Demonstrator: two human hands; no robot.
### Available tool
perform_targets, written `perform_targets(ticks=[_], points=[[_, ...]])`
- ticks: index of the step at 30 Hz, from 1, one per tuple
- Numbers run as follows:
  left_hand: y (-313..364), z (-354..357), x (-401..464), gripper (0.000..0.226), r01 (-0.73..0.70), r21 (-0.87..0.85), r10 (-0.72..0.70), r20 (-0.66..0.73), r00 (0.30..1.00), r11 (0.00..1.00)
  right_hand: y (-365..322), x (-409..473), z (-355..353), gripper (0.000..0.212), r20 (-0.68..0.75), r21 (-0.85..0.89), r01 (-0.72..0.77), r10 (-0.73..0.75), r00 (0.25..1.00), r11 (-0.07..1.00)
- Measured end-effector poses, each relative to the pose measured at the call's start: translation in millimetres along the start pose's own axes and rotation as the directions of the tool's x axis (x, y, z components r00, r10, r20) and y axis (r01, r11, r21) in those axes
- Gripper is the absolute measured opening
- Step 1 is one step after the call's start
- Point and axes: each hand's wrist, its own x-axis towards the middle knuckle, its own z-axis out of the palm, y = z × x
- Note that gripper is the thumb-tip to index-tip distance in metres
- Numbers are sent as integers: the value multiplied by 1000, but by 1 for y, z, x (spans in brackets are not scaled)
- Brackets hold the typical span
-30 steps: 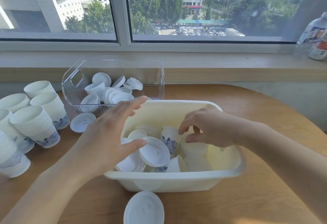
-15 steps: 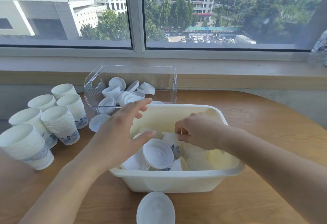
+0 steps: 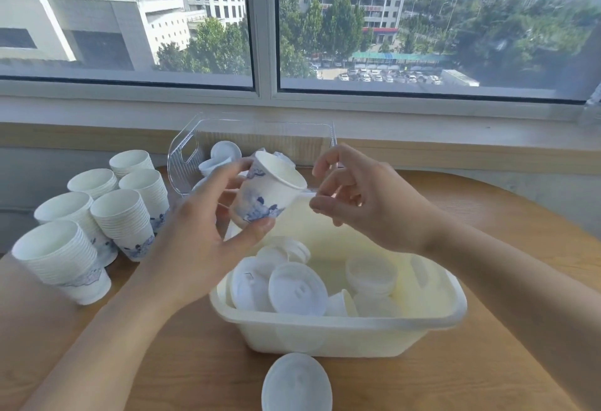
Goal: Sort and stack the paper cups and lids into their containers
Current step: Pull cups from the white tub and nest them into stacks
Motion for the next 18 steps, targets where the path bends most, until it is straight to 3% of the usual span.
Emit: perform_targets(ticks=[4,9,12,15,18], points=[[-9,-25,-11,65,-4,49,7,-69,998,999,12,15,21,19,304,-235,-2,75,950,972],[-22,-37,-27,67,35,95,-28,-76,997,995,9,30,60,58,546,-396,122,127,828,910],[-25,-39,-32,67,39,68,-33,-87,996,997,12,33,72,57,603,-388,154,124,788,909],[-27,-38,-34,69,36,64,-31,-80,996,997,16,38,70,44,556,-365,132,102,825,922],[-29,-36,-35,71,38,68,-33,-71,997,997,20,39,61,54,597,-420,160,139,790,893]])
